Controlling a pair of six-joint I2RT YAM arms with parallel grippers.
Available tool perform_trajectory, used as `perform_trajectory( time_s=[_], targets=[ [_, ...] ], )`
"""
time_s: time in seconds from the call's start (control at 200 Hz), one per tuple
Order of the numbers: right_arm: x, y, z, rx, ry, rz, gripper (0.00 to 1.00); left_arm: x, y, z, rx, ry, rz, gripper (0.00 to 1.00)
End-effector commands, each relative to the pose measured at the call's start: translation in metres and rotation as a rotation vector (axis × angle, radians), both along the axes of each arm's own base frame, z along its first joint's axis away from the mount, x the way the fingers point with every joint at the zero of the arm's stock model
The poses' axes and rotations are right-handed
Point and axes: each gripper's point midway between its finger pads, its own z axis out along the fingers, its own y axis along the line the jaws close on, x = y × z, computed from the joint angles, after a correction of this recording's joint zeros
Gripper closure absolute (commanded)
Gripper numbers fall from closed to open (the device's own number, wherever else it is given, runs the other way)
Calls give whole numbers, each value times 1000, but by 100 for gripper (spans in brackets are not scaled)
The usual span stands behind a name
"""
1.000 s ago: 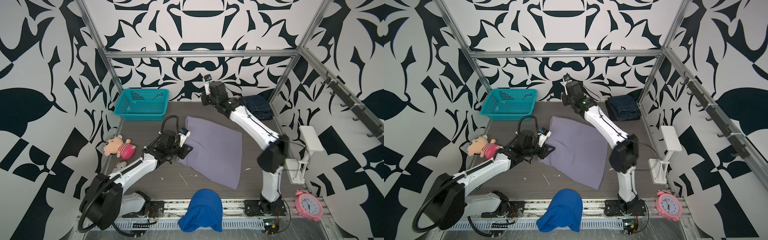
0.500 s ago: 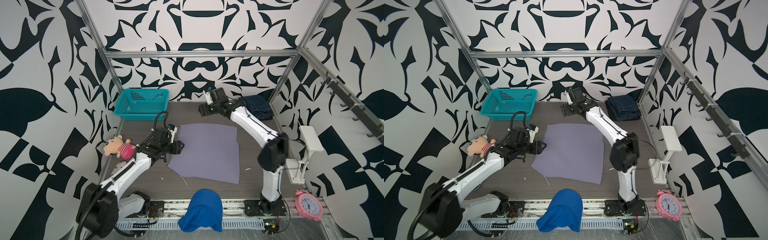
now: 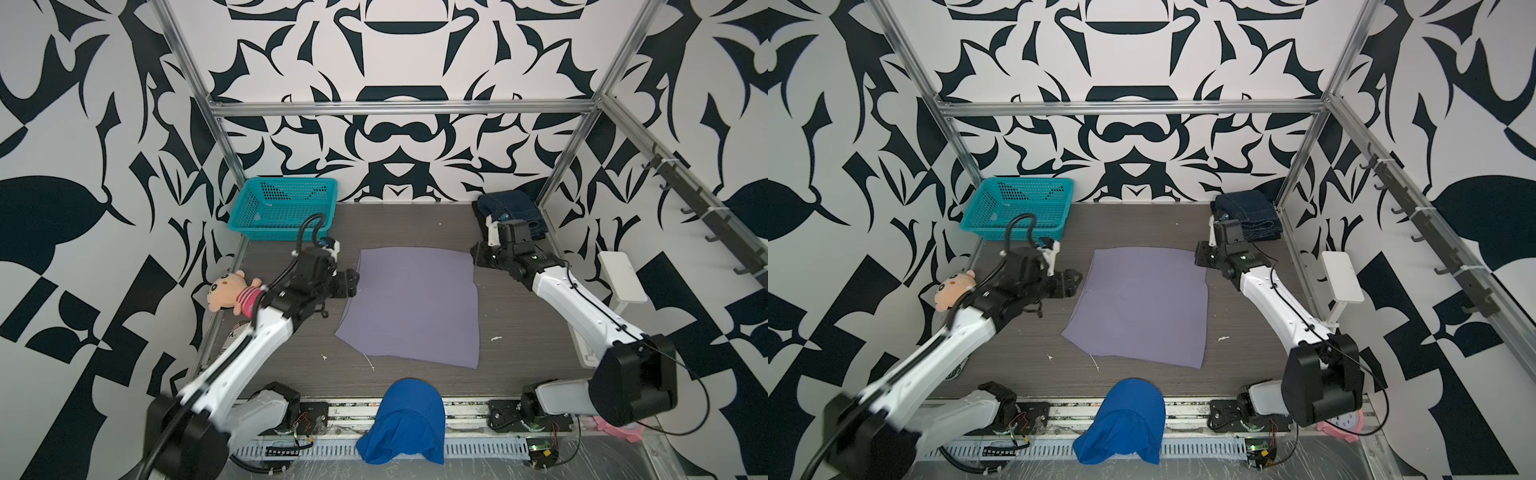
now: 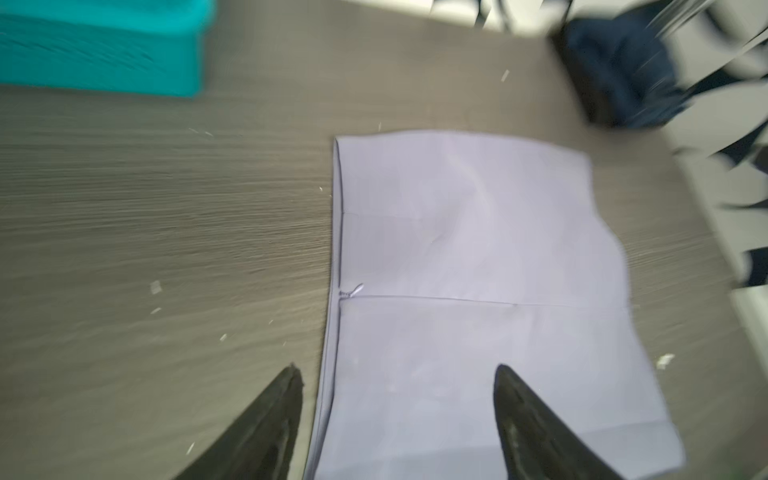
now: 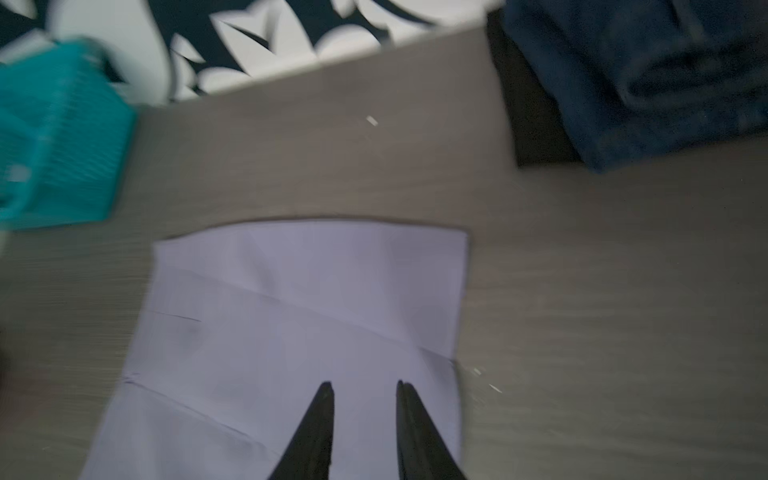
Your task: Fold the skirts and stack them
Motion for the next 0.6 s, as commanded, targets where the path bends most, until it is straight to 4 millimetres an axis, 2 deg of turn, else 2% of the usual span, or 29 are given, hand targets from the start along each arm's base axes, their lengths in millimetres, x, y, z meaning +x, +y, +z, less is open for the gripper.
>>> perform_trajectory(
  time_s=[0.0, 0.06, 0.13, 0.145, 0.175, 0.215, 0.3, 0.36, 0.395, 0.485, 0.595],
  targets=[
    [-12, -2, 3, 108, 25, -20, 55, 2, -13, -40, 44, 144, -61, 22],
    [-20, -11, -15, 103, 70, -40, 49, 7, -8, -59, 56, 148, -31, 16],
    [-23, -14, -35, 99, 96, -33, 50, 11, -9, -77, 54, 145, -34, 19],
    [-22, -14, -38, 100, 99, -30, 51, 13, -10, -79, 56, 144, -36, 21],
    [-21, -12, -45, 105, 113, -20, 63, 17, -10, -83, 59, 146, -34, 26],
    [-19, -11, -54, 99, 141, -15, 73, 22, -14, -85, 61, 147, -41, 27],
    [-11, -11, -75, 76, 203, -11, 84, 39, -28, -85, 39, 140, -74, 29],
    [-5, -10, -87, 55, 241, -2, 87, 51, -38, -87, 14, 137, -89, 37],
    [-1, -7, -91, 40, 248, 9, 88, 57, -44, -90, 3, 145, -99, 43],
    [9, 11, -96, 0, 264, 64, 91, 66, -57, -102, -25, 187, -117, 47],
    [19, 32, -108, 4, 290, 103, 93, 72, -61, -115, -39, 205, -107, 48]
  ],
)
